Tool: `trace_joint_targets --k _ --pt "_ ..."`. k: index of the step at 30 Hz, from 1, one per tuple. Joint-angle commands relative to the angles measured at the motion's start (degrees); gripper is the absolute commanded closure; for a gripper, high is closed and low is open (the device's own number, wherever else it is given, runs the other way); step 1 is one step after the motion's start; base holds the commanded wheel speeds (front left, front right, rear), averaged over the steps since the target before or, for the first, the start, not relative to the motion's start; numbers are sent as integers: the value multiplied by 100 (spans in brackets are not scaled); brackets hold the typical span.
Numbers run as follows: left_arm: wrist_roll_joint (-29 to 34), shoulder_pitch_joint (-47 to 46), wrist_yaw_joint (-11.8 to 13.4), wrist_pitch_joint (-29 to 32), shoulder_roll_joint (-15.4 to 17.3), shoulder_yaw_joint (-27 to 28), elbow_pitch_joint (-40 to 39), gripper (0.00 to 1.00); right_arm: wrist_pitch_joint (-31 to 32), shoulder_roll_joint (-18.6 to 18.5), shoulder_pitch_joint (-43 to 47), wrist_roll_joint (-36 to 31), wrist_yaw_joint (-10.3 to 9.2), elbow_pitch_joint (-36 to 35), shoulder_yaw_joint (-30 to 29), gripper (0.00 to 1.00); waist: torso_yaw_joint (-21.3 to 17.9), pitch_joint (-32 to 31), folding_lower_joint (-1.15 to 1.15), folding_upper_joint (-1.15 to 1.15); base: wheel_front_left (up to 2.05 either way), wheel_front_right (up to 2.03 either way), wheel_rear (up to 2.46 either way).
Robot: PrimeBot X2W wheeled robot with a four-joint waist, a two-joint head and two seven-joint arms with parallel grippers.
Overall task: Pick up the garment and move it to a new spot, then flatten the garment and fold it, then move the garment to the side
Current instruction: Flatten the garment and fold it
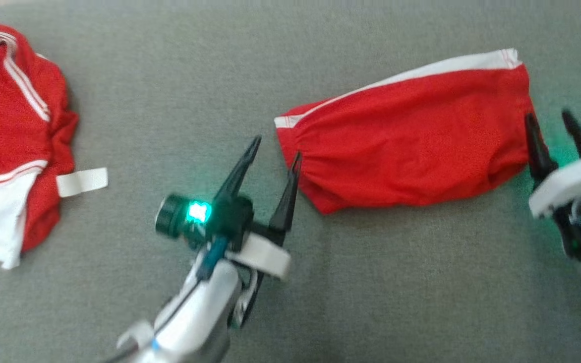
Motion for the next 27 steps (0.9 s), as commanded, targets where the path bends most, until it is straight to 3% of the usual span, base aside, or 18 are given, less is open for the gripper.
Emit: trace_joint_targets --k 1,6,13,14,15,16,17,18,27 --pt "109 196 171 -53 112 297 -450 0 7 -155 101 145 -5 38 88 0 206 -236 2 0 0 0 0" --pt "298 1003 418 -53 85 616 -1341 0 235 -163 299 691 -5 661 -159 0 580 -510 2 0 0 0 0" --pt "540 1782 468 -54 128 929 -2037 0 632 -188 478 1301 -5 1121 -312 2 1013 -681 2 0 0 0 0" --pt "562 1847 455 -54 131 950 -2072 0 677 -184 500 1376 -5 1168 -329 20 1060 -687 2 0 0 0 0" --pt "582 1898 435 -54 133 967 -2097 0 703 -178 519 1452 -5 1196 -347 62 1097 -691 2 0 0 0 0" --pt "582 1898 435 -54 133 967 -2097 0 703 -178 519 1452 -5 1196 -347 62 1097 -691 2 0 0 0 0" --pt "600 1939 424 -54 133 990 -2119 0 714 -156 528 1571 -5 1188 -397 94 1115 -690 2 0 0 0 0" --pt "617 1967 413 -54 129 1015 -2140 0 731 -164 521 1633 -5 1213 -419 100 1123 -683 2 0 0 0 0" --pt "747 2083 326 -54 94 1253 -2226 0 526 -313 287 1620 -5 1027 -176 100 597 -699 2 0 0 0 0"
